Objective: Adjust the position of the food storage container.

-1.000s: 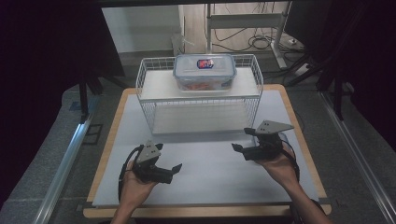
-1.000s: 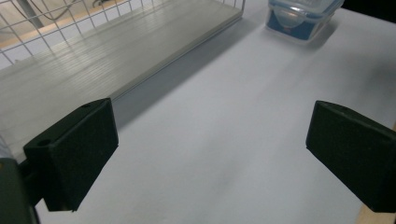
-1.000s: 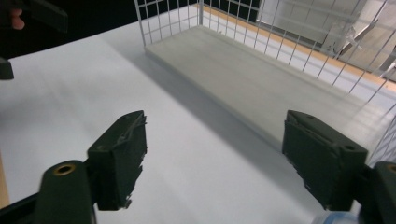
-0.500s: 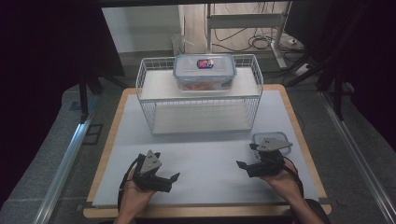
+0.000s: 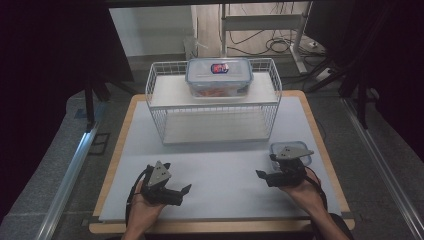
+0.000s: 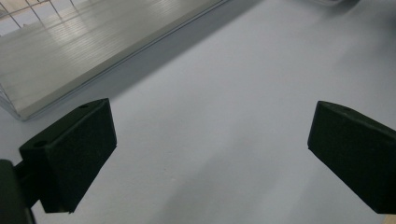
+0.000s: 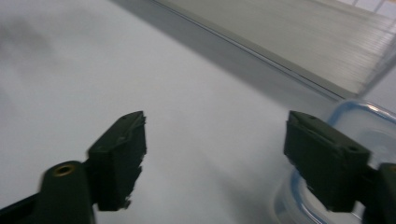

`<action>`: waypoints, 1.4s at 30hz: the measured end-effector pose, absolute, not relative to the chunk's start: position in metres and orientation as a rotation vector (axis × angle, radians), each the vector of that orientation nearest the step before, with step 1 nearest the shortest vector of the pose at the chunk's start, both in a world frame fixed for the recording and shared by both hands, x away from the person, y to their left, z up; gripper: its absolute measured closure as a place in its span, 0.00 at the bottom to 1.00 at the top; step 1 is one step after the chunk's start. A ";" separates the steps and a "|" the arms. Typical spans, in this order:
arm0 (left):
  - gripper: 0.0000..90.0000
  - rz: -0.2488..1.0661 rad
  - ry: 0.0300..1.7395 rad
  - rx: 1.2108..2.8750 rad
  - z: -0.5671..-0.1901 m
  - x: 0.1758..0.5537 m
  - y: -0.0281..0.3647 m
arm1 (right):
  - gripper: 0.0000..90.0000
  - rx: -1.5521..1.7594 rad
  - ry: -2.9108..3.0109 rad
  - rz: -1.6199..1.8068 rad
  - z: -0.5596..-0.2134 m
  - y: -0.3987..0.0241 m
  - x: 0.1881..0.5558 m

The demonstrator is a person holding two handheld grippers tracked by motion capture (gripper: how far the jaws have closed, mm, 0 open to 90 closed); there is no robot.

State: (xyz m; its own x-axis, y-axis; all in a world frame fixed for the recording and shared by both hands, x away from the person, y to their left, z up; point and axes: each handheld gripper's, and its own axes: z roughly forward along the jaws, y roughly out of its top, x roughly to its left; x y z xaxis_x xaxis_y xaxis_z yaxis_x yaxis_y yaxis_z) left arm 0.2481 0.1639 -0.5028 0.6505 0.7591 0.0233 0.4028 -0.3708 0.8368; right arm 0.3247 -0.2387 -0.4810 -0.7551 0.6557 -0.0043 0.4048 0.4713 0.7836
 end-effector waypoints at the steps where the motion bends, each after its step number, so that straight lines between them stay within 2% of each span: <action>1: 0.01 0.518 0.905 1.998 -0.503 0.248 0.164 | 0.31 0.914 2.415 1.162 -0.480 -0.240 0.326; 4: 0.01 0.519 0.903 1.999 -0.503 0.248 0.164 | 0.44 0.965 2.393 1.155 -0.476 -0.247 0.329; 8: 0.01 0.513 0.901 2.000 -0.503 0.248 0.164 | 0.72 0.995 2.360 1.112 -0.468 -0.261 0.337; 11: 0.01 0.512 0.900 2.002 -0.503 0.249 0.164 | 0.87 1.032 2.324 1.093 -0.464 -0.276 0.348; 14: 0.01 0.506 0.901 2.001 -0.504 0.249 0.164 | 0.98 1.080 2.291 1.076 -0.463 -0.291 0.358; 28: 0.02 0.489 0.898 2.011 -0.505 0.251 0.162 | 0.99 1.325 2.105 0.963 -0.474 -0.359 0.392; 42: 0.02 0.478 0.903 2.010 -0.507 0.251 0.163 | 0.99 1.368 2.136 0.958 -0.482 -0.359 0.388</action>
